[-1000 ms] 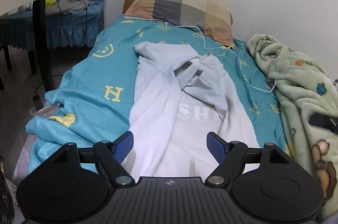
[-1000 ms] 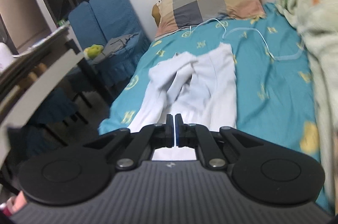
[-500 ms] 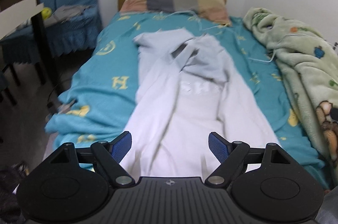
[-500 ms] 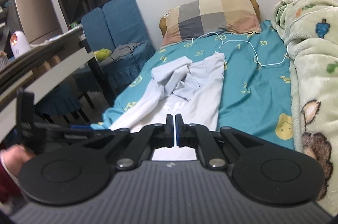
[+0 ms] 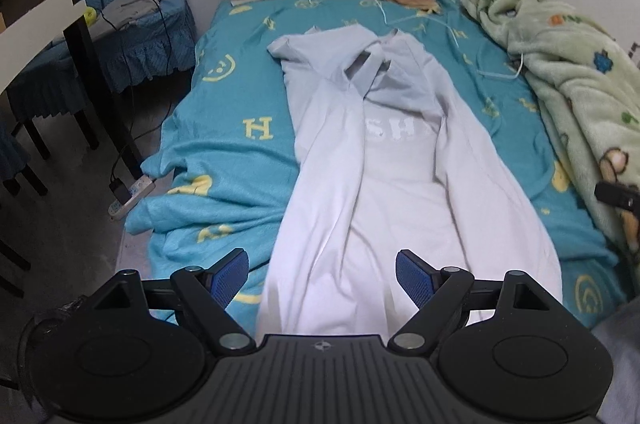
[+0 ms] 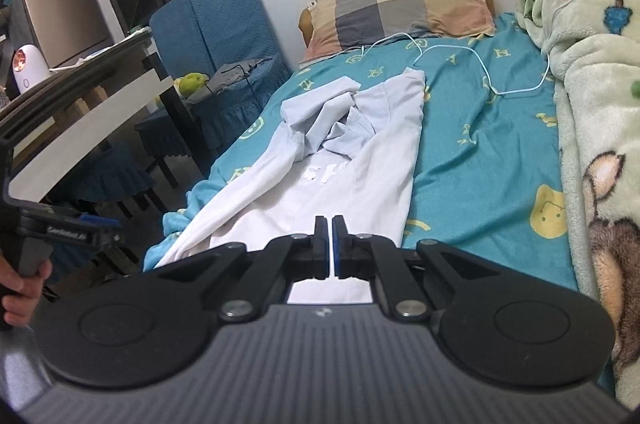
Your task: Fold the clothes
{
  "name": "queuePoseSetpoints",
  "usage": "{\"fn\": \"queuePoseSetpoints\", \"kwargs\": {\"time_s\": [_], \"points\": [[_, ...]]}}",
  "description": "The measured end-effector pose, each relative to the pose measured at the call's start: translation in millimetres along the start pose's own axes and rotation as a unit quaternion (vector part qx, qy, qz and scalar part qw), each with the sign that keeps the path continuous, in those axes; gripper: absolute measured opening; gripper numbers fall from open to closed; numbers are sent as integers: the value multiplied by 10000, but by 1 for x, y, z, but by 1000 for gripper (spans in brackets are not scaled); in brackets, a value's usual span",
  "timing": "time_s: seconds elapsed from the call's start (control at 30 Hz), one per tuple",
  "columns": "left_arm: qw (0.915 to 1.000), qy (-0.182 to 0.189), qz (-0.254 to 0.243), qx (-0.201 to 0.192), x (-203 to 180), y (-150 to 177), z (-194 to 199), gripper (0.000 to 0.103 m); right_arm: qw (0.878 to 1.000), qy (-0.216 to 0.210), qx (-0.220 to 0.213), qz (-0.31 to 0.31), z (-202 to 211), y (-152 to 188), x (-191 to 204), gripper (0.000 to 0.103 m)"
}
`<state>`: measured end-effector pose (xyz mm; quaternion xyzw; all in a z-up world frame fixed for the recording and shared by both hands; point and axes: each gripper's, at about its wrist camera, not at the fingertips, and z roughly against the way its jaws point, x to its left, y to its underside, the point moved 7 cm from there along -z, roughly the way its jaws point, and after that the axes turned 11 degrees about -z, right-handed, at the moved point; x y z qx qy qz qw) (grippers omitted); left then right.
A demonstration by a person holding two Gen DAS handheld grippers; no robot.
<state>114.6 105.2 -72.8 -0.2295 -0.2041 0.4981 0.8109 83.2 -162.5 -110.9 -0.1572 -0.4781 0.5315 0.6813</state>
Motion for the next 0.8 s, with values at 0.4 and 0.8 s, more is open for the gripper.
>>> {"fn": "queuePoseSetpoints", "kwargs": {"time_s": [0.4, 0.8], "points": [[9979, 447, -116, 445, 32, 21, 10, 89, 9995, 198, 228, 31, -6, 6, 0, 8], [9931, 1002, -18, 610, 41, 35, -8, 100, 9992, 195, 348, 14, -18, 12, 1, 79]]}}
